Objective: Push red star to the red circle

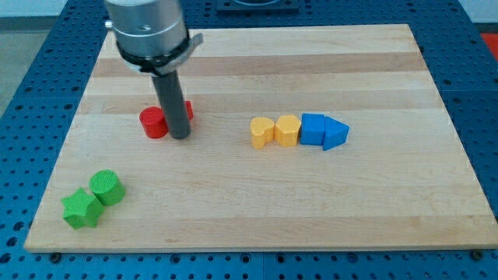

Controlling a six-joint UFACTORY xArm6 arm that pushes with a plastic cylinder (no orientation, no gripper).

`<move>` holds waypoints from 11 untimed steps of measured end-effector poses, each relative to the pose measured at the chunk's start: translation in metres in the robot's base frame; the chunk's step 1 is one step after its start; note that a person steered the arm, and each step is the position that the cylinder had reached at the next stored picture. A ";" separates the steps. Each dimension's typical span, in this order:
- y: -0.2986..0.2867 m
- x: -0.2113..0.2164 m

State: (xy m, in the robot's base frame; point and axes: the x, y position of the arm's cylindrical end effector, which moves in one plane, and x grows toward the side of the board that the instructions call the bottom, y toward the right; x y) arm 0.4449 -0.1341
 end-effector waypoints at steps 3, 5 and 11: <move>-0.039 0.000; -0.008 0.058; 0.013 -0.028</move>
